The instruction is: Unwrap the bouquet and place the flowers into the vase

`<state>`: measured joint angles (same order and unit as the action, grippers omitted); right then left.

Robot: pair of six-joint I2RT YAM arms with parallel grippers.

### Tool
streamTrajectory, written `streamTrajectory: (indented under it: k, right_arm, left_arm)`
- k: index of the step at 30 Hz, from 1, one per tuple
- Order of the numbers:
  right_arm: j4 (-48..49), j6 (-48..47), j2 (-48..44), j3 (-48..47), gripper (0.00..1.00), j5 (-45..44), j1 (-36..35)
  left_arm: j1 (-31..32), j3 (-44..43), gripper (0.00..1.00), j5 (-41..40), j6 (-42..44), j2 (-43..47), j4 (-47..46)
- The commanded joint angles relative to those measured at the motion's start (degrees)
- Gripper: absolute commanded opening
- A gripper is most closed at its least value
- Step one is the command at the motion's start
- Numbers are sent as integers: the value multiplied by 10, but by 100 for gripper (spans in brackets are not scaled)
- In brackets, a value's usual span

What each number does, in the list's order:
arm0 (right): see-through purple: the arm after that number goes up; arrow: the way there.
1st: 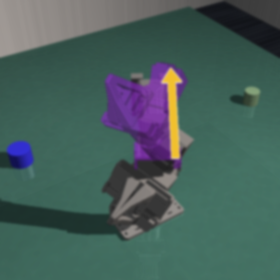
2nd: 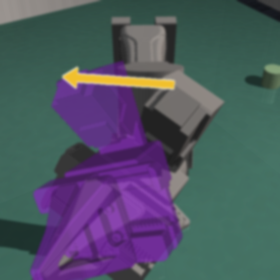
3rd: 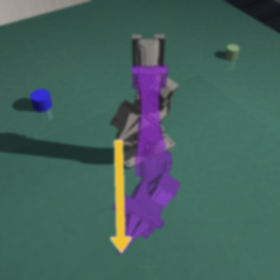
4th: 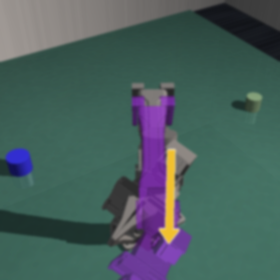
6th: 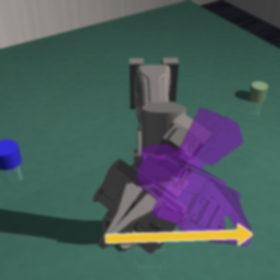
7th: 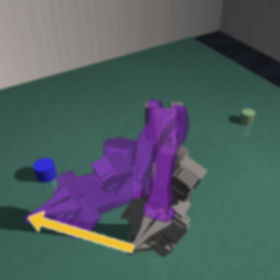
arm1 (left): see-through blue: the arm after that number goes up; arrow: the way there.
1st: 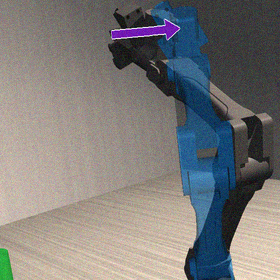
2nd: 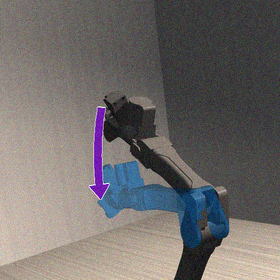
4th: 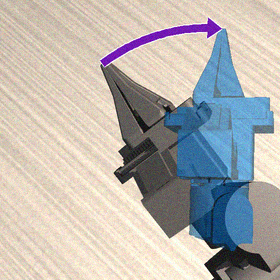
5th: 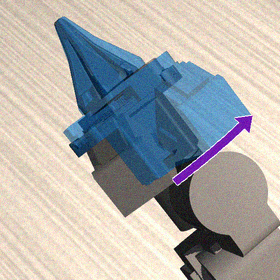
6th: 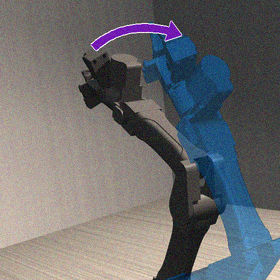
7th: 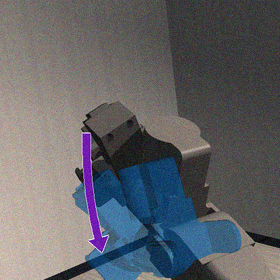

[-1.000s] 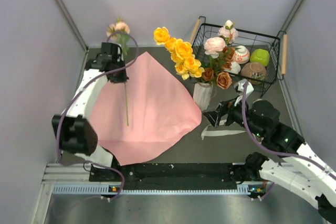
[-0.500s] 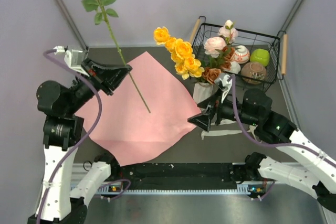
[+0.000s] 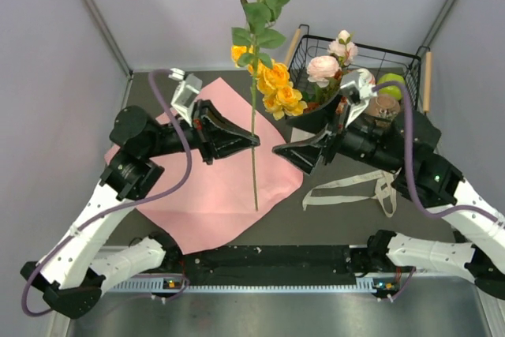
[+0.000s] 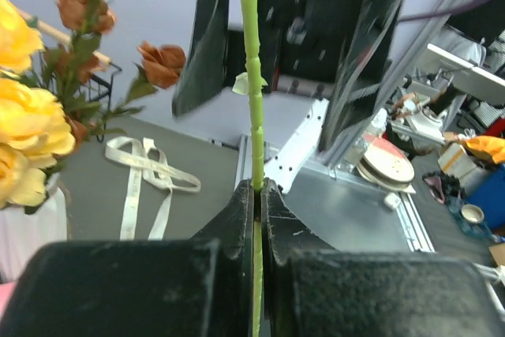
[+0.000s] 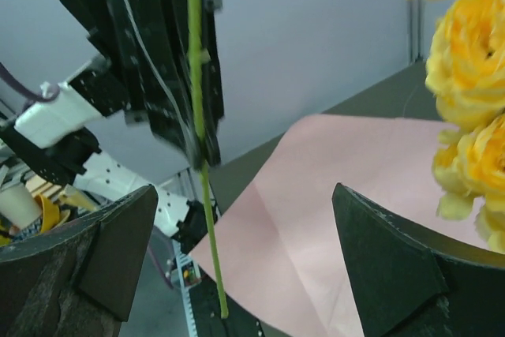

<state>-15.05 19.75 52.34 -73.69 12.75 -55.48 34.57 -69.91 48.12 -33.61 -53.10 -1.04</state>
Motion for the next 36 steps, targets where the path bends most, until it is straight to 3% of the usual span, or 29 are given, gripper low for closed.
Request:
streamTrajectory:
  k: [1,5,8,11,16,22,24,25,26,29,36]
  right_arm:
    - [13,-1,18,-86,93,-37,-6]
    - [-29,15,43,-139,88,-87,-5]
    - [-60,22,64,-181,78,-94,-2]
    - [-72,27,78,-203,60,-92,2]
    - [-75,23,74,-205,41,-97,6]
    - [-75,0,63,-201,2,-84,6]
    - [-76,-14,51,-201,0,-91,6]
    - [-75,-34,44,-202,0,-96,7]
    - [-76,-46,37,-202,0,-109,6]
    - [-96,-97,29,-216,0,-156,7]
    - [-133,-239,48,-268,0,-267,6]
  left_arm:
    - [53,-2,0,-36,73,-11,24]
    - [86,-1,0,-52,101,-24,53]
    - [106,-2,0,-65,116,-35,66]
    - [124,-6,0,-79,136,-45,82]
    - [143,-7,0,-94,150,-46,97]
    - [153,-18,0,-124,173,-52,133]
    - [153,-26,20,-167,193,-44,168]
    - [153,-24,39,-182,199,-36,175]
    - [152,-21,49,-213,205,-27,176]
    - [152,-1,66,-273,216,12,178]
    - [151,18,73,-383,229,63,220]
